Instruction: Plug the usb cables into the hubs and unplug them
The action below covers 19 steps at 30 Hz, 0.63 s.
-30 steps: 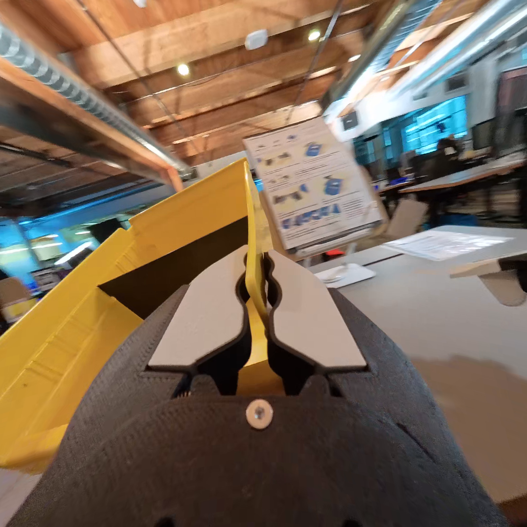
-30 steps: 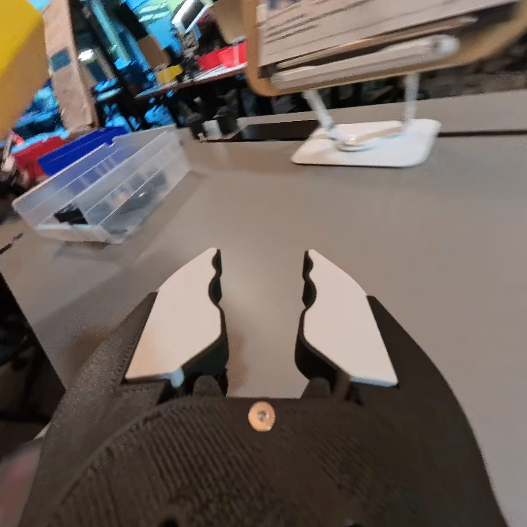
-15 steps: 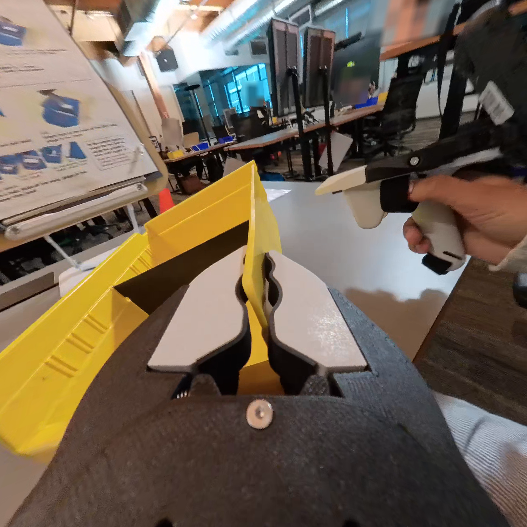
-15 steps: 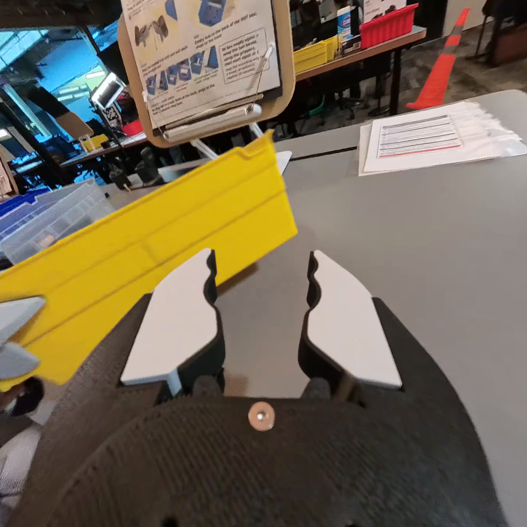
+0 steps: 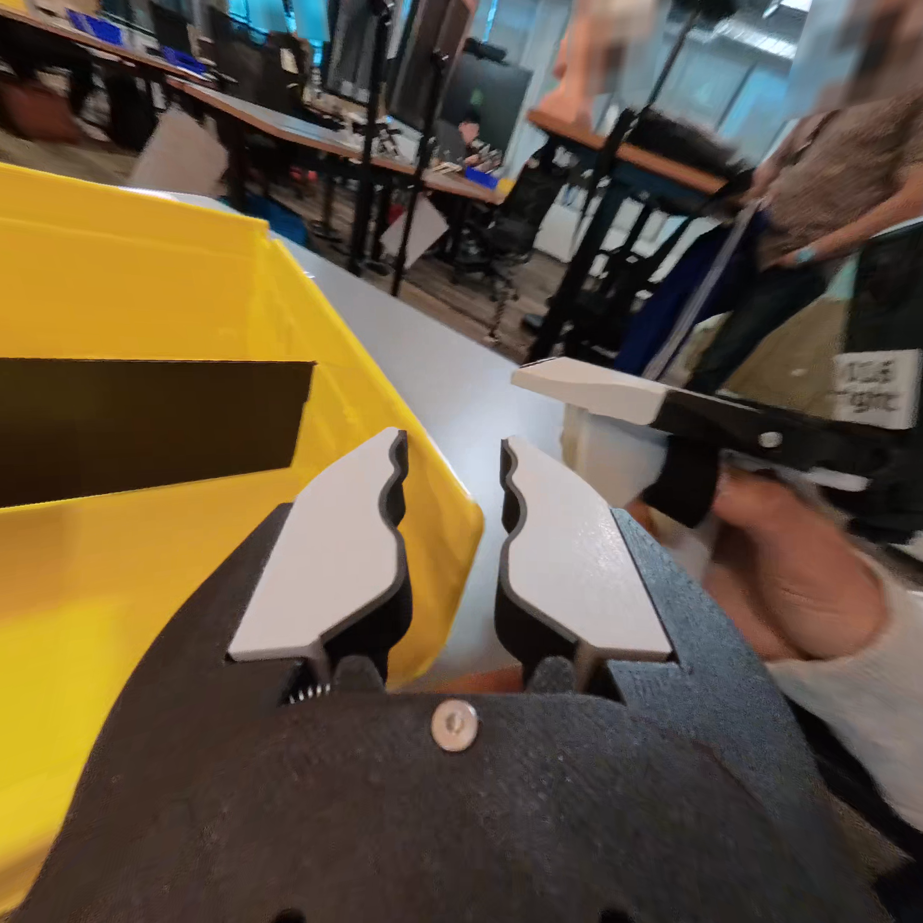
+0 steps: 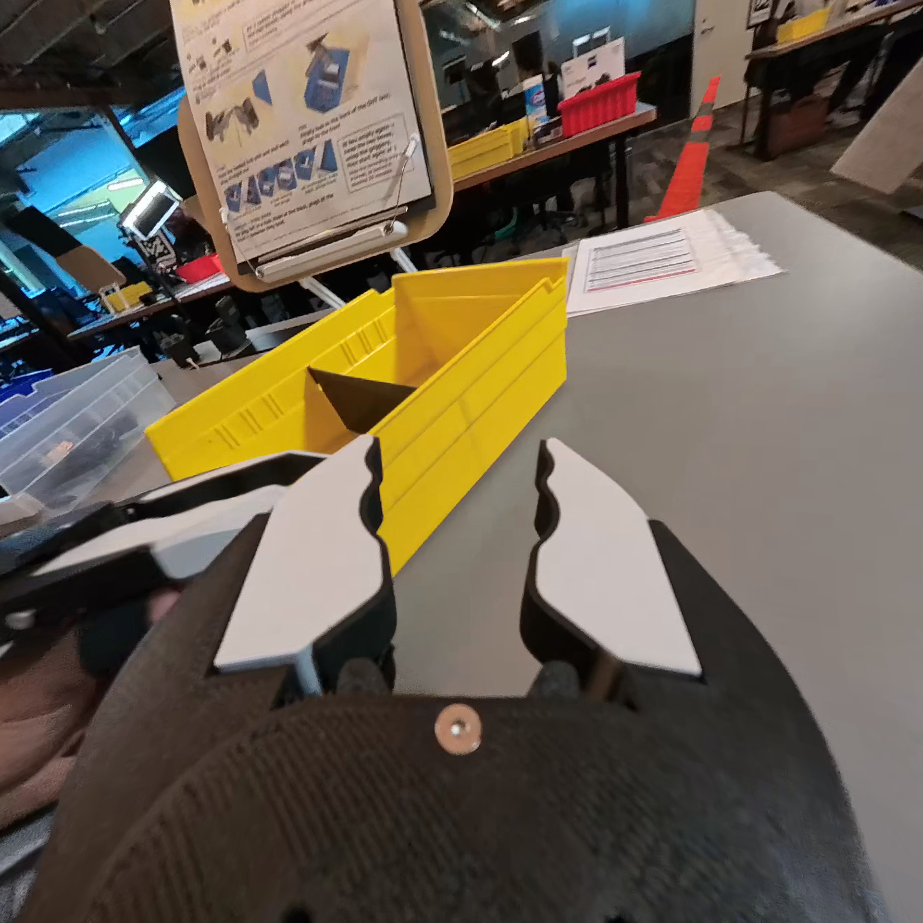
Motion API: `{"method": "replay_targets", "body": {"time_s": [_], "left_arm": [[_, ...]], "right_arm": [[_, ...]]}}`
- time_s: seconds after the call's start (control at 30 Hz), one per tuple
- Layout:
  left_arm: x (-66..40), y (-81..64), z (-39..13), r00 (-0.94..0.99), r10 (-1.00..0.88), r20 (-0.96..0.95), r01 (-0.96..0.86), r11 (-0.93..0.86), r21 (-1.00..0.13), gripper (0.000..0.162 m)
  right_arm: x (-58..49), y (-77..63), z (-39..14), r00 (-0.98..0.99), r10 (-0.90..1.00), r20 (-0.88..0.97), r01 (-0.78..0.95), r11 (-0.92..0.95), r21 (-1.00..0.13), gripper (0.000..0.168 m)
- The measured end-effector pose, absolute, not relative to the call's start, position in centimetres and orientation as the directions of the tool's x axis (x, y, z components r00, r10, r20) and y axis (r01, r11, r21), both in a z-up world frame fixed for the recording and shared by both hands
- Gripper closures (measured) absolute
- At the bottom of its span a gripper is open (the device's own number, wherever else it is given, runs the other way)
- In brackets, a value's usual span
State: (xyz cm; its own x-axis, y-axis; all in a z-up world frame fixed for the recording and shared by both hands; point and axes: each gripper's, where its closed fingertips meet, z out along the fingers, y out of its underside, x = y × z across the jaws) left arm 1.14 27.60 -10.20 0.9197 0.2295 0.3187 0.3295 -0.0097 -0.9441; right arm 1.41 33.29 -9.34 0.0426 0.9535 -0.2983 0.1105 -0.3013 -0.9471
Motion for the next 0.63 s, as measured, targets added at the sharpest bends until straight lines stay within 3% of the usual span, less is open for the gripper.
{"method": "replay_targets", "body": {"time_s": [0.1,0.2,0.33,0.43,0.5,0.57,0.63], "left_arm": [[2.4,25.5,-8.9,0.935,0.159,0.318,0.321,0.007,-0.947,0.125],[2.9,22.2,-8.4,0.963,0.123,0.239,0.244,-0.026,-0.969,0.126],[0.8,15.6,-9.8,0.960,0.254,0.117,0.126,-0.017,-0.992,0.131],[-1.0,12.4,-11.1,0.935,0.304,0.184,0.204,-0.037,-0.978,0.137],[-1.7,11.7,-11.4,0.923,0.268,0.275,0.301,-0.062,-0.952,0.137],[-2.3,11.1,-11.0,0.921,0.252,0.298,0.321,-0.053,-0.946,0.136],[-2.7,10.6,-11.0,0.919,0.250,0.305,0.326,-0.049,-0.944,0.136]], "right_arm": [[2.0,32.9,-8.6,0.018,0.966,-0.258,0.088,-0.258,-0.962,0.106],[1.9,28.1,-8.2,-0.237,0.938,-0.252,0.115,-0.230,-0.966,0.094],[1.3,24.0,-9.7,-0.372,0.898,-0.235,0.202,-0.168,-0.965,0.080],[-0.6,23.4,-11.4,-0.343,0.922,-0.177,0.266,-0.085,-0.960,0.080],[-2.4,24.4,-12.3,-0.285,0.950,-0.128,0.316,-0.033,-0.948,0.102],[-3.8,25.2,-12.6,-0.277,0.953,-0.120,0.332,-0.022,-0.943,0.109],[-5.2,27.6,-12.6,-0.209,0.969,-0.129,0.330,-0.054,-0.942,0.130]]}}
